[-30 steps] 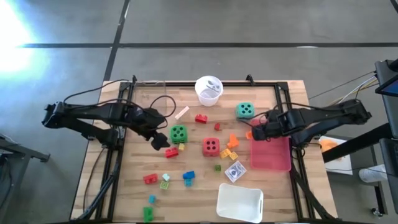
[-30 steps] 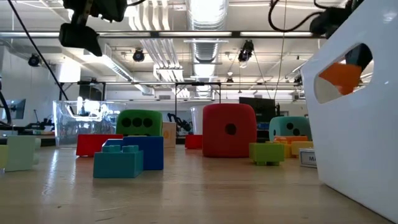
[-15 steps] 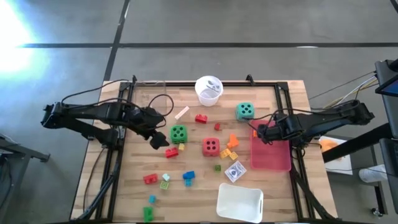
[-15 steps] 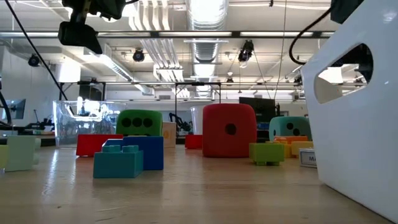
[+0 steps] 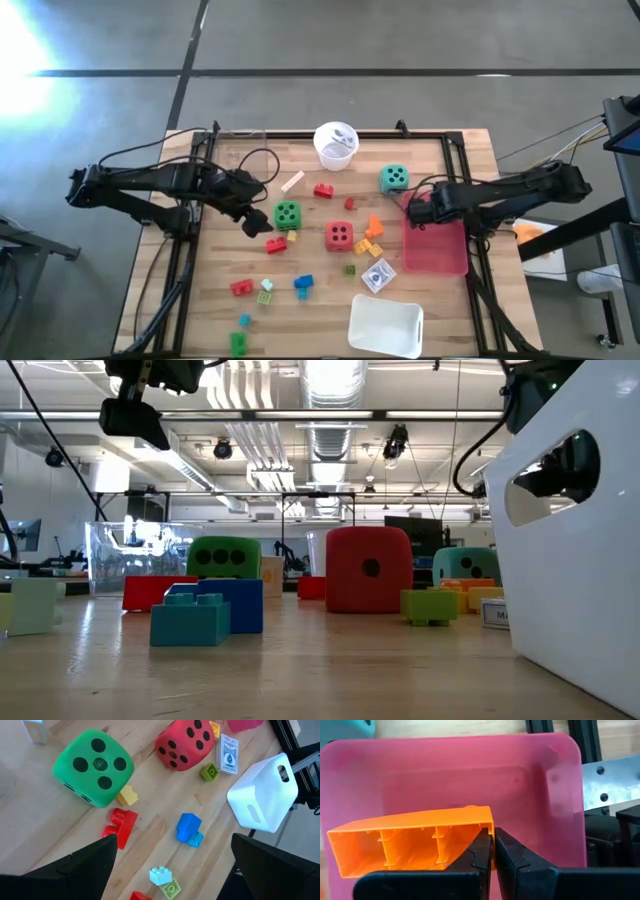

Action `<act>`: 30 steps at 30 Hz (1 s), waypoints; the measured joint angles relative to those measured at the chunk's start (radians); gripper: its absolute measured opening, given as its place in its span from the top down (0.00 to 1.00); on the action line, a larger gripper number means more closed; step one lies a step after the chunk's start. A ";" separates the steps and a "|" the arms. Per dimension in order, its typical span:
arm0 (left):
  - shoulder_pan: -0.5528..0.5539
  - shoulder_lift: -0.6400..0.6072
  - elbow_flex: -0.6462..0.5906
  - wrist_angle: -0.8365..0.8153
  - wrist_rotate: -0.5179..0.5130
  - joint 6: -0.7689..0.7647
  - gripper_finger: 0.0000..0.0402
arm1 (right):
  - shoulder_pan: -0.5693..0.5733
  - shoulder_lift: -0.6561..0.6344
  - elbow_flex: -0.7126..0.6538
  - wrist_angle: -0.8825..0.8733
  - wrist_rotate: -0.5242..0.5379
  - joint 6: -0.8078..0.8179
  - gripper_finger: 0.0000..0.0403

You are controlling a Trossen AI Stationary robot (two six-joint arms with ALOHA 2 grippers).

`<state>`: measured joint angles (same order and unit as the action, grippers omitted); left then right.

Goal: Pick & Place Toys
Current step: Put the orange game piece into the pink bin

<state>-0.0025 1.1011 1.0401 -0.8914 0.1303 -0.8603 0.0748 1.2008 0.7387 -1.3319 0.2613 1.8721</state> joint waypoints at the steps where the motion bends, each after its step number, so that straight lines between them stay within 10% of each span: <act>1: 0.000 0.000 0.000 0.000 0.000 0.000 0.02 | -0.003 0.014 0.000 0.000 0.000 -0.001 0.98; 30: 0.000 0.000 -0.001 -0.003 0.000 0.007 0.02 | -0.023 0.210 -0.005 0.111 0.088 -0.104 0.98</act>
<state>-0.0025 1.1011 1.0393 -0.8944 0.1307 -0.8531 0.0517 1.4113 0.7338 -1.2206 0.3492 1.7676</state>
